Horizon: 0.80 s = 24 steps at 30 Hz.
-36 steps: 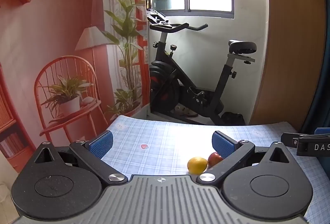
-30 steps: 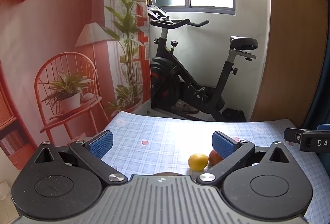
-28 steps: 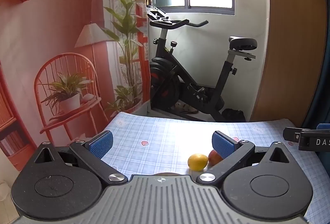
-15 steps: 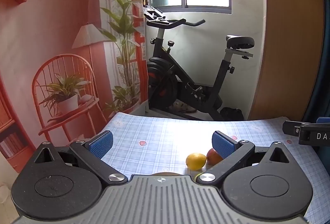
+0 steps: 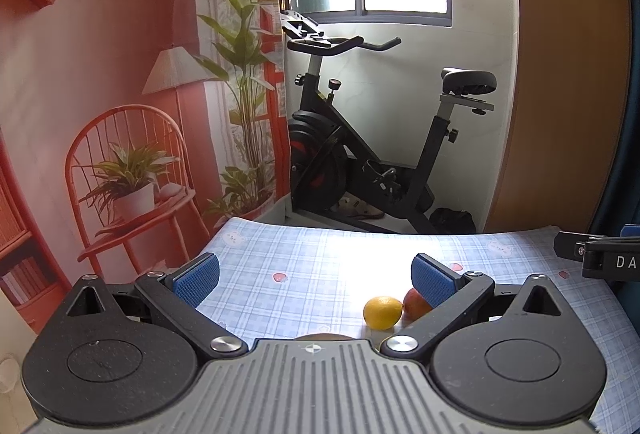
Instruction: Organize fruits
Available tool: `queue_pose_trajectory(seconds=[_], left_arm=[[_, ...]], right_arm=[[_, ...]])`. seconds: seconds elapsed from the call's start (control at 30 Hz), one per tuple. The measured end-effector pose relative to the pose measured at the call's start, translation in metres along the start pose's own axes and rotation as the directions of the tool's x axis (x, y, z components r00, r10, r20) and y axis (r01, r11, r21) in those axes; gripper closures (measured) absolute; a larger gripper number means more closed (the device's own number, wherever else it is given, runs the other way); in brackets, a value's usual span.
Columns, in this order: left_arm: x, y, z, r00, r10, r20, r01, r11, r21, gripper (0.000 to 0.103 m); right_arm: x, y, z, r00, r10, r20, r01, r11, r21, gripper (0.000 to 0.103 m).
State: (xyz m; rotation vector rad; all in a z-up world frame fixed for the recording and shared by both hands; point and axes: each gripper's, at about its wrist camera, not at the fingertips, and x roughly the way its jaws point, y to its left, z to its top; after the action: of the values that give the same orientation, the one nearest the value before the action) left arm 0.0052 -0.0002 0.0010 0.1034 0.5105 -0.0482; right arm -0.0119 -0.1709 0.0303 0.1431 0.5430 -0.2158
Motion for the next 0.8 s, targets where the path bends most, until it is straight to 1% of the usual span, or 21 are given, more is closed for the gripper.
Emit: queue_pose_trajectory(seconds=[0.2,0.8], left_arm=[[0.0004,-0.0012,0.0010,1.000,0.001,-0.005,-0.001,1.000,0.001,0.000],[0.0025,0.0024,0.0026,1.000,-0.006,-0.004,0.006,1.000,0.002,0.000]], right_arm=[[0.0014,-0.0011,0.0008,1.000,-0.011,-0.005,0.011,1.000,-0.001,0.000],[0.0003,-0.0024,-0.0003,1.000,0.000,-0.002,0.000,1.000,0.023,0.000]])
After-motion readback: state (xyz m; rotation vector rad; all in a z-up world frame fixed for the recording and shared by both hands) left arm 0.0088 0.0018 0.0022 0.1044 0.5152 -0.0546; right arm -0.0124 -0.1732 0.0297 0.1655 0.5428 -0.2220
